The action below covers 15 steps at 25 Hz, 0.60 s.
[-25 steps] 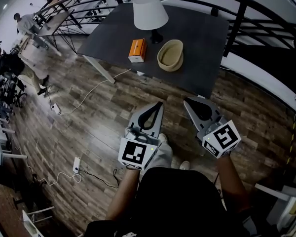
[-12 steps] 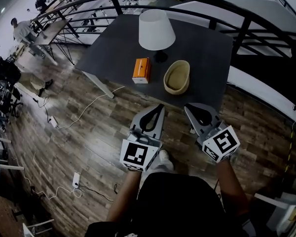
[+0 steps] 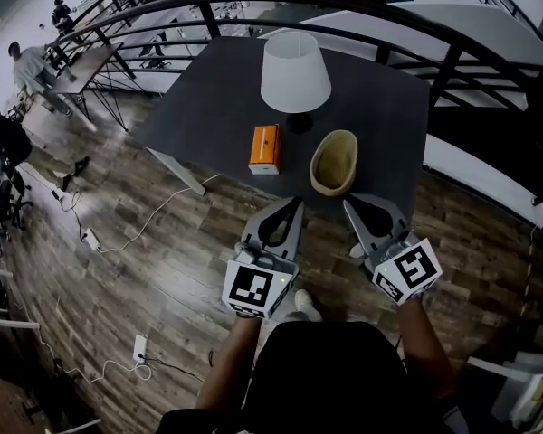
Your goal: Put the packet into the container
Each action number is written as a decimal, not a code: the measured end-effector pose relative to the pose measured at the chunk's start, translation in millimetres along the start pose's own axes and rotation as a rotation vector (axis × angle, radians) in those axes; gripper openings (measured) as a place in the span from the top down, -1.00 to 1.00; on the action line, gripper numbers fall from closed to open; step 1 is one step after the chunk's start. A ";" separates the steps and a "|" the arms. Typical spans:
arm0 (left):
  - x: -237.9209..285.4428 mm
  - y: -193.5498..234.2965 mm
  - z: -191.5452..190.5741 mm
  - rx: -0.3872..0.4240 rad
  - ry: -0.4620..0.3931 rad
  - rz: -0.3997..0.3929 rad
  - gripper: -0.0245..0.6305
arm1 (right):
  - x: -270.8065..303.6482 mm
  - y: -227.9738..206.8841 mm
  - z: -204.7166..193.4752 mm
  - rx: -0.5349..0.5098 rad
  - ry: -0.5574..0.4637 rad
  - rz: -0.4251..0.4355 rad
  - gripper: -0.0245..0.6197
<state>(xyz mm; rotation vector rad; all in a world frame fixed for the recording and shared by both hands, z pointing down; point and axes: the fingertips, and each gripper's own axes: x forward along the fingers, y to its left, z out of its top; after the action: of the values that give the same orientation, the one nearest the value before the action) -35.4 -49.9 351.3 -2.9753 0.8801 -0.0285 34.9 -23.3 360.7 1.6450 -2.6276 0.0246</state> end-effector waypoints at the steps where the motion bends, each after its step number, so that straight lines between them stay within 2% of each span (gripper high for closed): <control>1: -1.3 5.0 -1.4 0.001 0.001 -0.001 0.91 | 4.3 0.9 0.3 -0.002 0.001 -0.004 0.91; 7: -3.8 36.7 -8.7 -0.041 0.003 0.024 0.91 | 26.9 4.6 -1.5 -0.014 0.026 -0.003 0.91; 15: 11.5 61.3 -19.6 -0.050 0.020 0.051 0.91 | 56.6 -11.8 -4.6 -0.009 0.028 0.022 0.91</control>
<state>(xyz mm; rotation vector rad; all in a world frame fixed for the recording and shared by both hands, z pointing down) -59.7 -108.2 368.4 -3.0026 0.9728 -0.0354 20.9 -79.2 367.6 1.6012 -2.6210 0.0363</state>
